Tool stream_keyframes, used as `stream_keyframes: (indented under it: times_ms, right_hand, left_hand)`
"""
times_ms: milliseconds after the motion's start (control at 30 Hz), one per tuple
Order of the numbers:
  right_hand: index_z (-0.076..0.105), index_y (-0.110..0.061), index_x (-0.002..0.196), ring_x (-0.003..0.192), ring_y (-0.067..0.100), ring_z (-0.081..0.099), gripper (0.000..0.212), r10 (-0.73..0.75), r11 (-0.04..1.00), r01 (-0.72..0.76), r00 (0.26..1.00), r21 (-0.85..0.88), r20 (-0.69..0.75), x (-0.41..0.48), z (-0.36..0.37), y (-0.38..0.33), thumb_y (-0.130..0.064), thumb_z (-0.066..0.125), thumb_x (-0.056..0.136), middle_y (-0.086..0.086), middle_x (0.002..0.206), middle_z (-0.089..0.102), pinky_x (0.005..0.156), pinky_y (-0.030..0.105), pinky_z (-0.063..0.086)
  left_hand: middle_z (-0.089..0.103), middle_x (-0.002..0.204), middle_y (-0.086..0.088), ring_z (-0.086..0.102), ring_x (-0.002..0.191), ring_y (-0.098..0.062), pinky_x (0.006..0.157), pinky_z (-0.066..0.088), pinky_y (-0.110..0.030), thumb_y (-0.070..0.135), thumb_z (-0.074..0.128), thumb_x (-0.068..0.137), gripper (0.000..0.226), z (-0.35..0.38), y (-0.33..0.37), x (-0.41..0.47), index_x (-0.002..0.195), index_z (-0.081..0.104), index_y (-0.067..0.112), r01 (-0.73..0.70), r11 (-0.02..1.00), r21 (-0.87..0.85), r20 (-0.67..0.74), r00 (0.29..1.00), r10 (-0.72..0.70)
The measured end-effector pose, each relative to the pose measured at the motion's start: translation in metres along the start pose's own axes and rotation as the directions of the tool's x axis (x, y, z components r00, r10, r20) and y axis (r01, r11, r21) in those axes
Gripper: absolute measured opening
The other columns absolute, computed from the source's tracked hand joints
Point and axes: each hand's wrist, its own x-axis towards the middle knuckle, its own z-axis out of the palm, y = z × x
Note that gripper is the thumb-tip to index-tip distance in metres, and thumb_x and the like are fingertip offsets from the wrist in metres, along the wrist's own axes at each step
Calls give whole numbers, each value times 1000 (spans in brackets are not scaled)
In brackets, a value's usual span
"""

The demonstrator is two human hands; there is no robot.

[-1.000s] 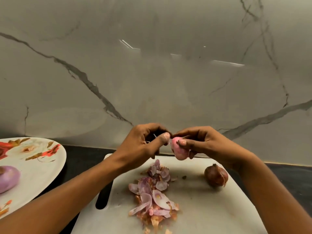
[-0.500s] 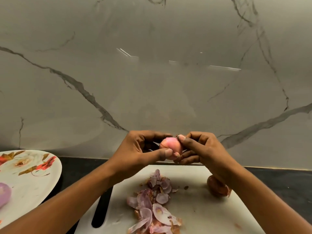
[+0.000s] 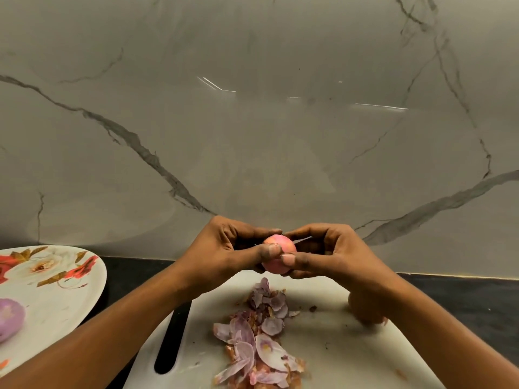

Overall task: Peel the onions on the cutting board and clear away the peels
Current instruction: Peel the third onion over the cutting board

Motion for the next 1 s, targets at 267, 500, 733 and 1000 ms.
stream_keyframes:
  times_ms: [267,500,733,1000]
  right_hand:
    - [76,-17,117,96,28,80,36,37,996,-37,999,-77,2,-2,7,-1,-17,87,82,9,102,82,82,35,66]
    - [78,-15,115,98,25,79,31,23,993,-17,999,-117,49,-6,15,1,-13,87,85,7,104,82,81,35,65]
    - [80,-10,113,98,28,79,29,37,998,-35,999,-55,37,-4,11,0,-12,85,84,10,103,82,78,32,65]
    - [81,-9,114,98,32,80,36,24,997,-19,998,77,-64,-1,2,-1,-19,82,79,16,104,81,83,34,66]
  left_hand:
    - [82,102,-10,79,90,-34,72,66,-50,16,79,86,31,-1,-3,-1,116,79,6,-19,999,35,-5,1000,19]
    - [78,75,-12,75,66,-34,56,63,-48,19,80,90,15,4,-6,-1,85,84,6,-72,990,123,-147,985,90]
    - [79,79,-13,77,71,-35,61,65,-52,31,79,88,27,5,-5,0,88,83,4,-51,989,137,-157,985,73]
    - [79,109,-3,79,95,-28,77,67,-46,32,87,86,39,7,0,-2,120,77,16,-18,997,76,-83,996,25]
